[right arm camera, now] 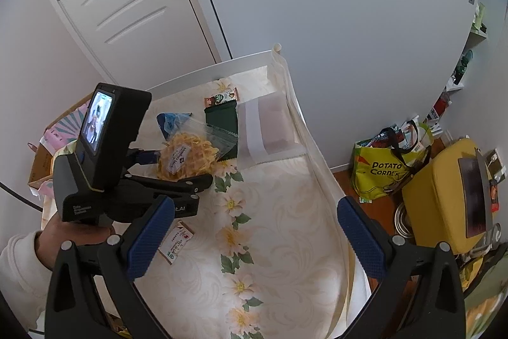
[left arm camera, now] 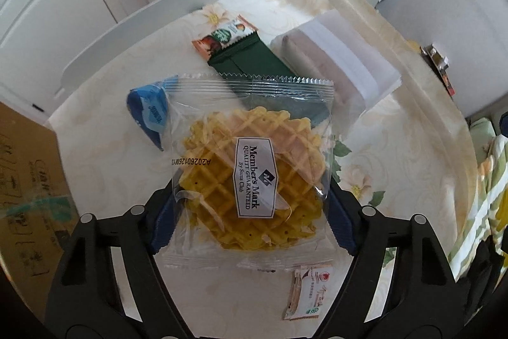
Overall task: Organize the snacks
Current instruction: 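Lift the waffle with the left tool while the right tool grasps the small beige packet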
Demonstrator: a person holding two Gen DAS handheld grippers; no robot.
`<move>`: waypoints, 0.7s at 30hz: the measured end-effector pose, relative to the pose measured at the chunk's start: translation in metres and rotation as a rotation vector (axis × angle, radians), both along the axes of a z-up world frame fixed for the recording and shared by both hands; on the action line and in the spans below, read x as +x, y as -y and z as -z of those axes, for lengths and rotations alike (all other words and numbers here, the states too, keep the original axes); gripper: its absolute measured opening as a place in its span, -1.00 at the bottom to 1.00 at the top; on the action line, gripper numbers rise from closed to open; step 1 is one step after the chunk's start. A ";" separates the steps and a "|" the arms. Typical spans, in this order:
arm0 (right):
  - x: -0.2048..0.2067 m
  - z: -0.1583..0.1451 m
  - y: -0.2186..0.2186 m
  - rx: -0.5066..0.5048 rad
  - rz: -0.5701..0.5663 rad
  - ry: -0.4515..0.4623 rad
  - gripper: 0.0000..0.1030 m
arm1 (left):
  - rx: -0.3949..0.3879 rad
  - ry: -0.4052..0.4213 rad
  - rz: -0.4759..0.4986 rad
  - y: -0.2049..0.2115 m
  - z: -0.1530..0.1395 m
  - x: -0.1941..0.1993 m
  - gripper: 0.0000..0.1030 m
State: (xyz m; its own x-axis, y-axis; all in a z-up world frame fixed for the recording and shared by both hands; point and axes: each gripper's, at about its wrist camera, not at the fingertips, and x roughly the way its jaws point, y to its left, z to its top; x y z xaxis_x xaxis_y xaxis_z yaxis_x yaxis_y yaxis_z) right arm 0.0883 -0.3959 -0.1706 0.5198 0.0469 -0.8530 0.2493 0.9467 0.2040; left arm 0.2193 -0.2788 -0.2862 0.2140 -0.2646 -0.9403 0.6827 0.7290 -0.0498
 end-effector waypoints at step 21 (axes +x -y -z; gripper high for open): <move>-0.021 -0.016 -0.020 -0.043 -0.075 -0.010 0.98 | -0.101 0.128 -0.204 -0.112 -0.108 -0.076 0.50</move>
